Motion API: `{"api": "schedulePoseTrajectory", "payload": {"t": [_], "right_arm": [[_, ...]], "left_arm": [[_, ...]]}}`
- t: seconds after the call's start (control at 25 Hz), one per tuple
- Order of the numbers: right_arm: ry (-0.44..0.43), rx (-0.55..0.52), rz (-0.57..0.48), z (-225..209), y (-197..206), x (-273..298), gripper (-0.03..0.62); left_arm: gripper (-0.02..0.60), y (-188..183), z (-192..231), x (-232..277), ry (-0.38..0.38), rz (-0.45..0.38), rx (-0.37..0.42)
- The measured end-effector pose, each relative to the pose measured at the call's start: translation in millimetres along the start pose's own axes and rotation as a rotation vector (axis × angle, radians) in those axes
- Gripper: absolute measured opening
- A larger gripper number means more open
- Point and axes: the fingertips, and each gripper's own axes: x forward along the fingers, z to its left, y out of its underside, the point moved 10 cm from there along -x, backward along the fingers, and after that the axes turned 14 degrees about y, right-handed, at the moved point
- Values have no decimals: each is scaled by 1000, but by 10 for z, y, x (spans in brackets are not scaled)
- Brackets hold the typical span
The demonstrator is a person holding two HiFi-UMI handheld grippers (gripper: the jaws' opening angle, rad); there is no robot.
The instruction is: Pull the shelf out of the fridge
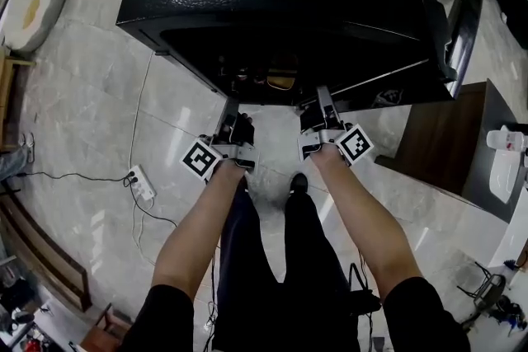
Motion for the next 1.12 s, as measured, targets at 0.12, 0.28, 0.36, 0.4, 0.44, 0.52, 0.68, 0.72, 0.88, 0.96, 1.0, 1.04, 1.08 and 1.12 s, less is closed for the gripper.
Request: {"api": "schedulePoseTrajectory", "payload": {"t": [0.12, 0.28, 0.36, 0.4, 0.44, 0.52, 0.68, 0.72, 0.88, 0.96, 1.0, 1.04, 1.08, 1.12], "right_arm": [[15, 42, -23, -93, -6, 68, 91], [-4, 76, -37, -145, -14, 185, 94], [-6, 86, -34, -159, 13, 224, 98], [-2, 92, -32, -169, 42, 240, 100], [3, 99, -34, -177, 73, 253, 102], [16, 103, -39, -192, 121, 276, 109], [27, 88, -23, -225, 146, 348, 130], [27, 82, -23, -221, 142, 370, 132], [55, 66, -36, -201, 122, 418, 147], [73, 60, -41, -207, 104, 430, 159], [78, 59, -40, -211, 101, 440, 161], [80, 61, -38, -216, 102, 453, 161], [80, 67, -39, -220, 106, 466, 161], [79, 76, -43, -222, 111, 478, 161]], "left_arm": [[26, -27, 90, 49, -12, 8, 3], [62, -31, 200, 95, -23, 20, -1], [100, -16, 255, 108, -35, 31, -7], [100, -17, 279, 115, -40, 37, -7], [100, -25, 298, 123, -43, 36, -6], [104, -47, 328, 151, -40, 20, -6], [115, -59, 393, 244, -34, -2, -9], [120, -67, 419, 262, -37, -6, -11], [129, -111, 511, 321, -48, -16, -7], [132, -134, 562, 350, -59, -23, -5], [132, -144, 592, 362, -70, -26, -6], [133, -152, 626, 371, -85, -26, -7], [135, -159, 657, 380, -100, -23, -6], [137, -165, 682, 392, -110, -19, -5]]}}
